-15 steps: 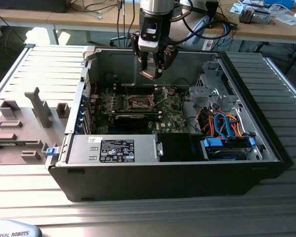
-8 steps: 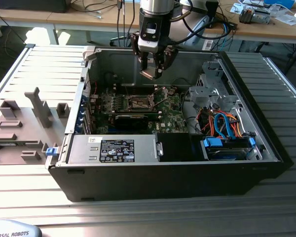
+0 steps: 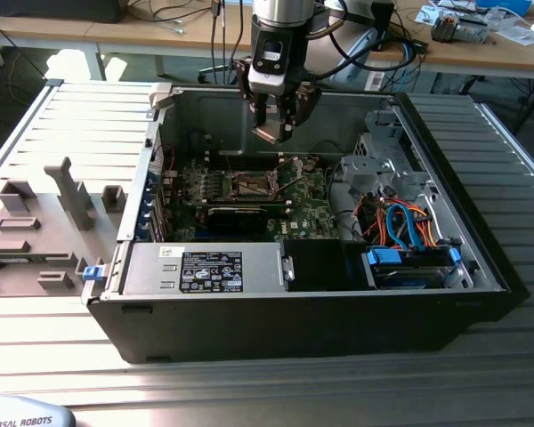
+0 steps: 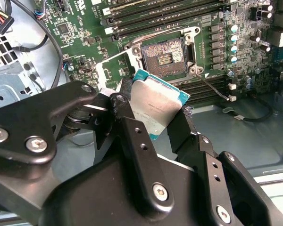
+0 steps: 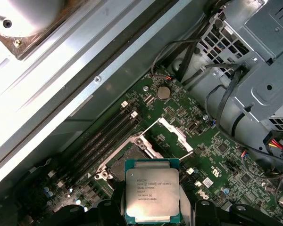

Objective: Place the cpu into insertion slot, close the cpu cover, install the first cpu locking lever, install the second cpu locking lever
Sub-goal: 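Place the cpu into insertion slot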

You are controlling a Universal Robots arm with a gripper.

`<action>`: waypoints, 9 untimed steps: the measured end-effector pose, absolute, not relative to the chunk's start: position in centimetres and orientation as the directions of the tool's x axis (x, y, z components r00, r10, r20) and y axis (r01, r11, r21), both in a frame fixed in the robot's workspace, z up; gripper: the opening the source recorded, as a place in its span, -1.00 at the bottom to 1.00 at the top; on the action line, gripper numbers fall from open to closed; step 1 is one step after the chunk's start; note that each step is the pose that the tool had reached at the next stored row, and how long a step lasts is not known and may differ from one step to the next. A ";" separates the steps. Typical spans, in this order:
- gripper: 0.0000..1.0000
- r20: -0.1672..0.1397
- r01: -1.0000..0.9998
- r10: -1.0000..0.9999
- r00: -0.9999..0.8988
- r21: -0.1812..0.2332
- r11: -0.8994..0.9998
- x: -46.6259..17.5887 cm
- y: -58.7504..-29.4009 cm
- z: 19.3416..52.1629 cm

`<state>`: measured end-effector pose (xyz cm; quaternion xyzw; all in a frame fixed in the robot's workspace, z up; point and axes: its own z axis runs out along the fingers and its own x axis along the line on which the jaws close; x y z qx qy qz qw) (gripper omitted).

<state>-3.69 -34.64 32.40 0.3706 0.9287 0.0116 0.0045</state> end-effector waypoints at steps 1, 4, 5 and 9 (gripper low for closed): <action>0.08 0.000 0.689 0.689 -0.725 0.025 0.725 -3.7 -34.6 32.4; 0.08 0.000 0.691 0.691 -0.723 0.025 0.723 -3.7 -34.6 32.4; 0.08 0.000 0.691 0.691 -0.723 0.025 0.722 -3.7 -34.6 32.4; 0.08 0.000 0.693 0.693 -0.721 0.025 0.721 -3.7 -34.6 32.4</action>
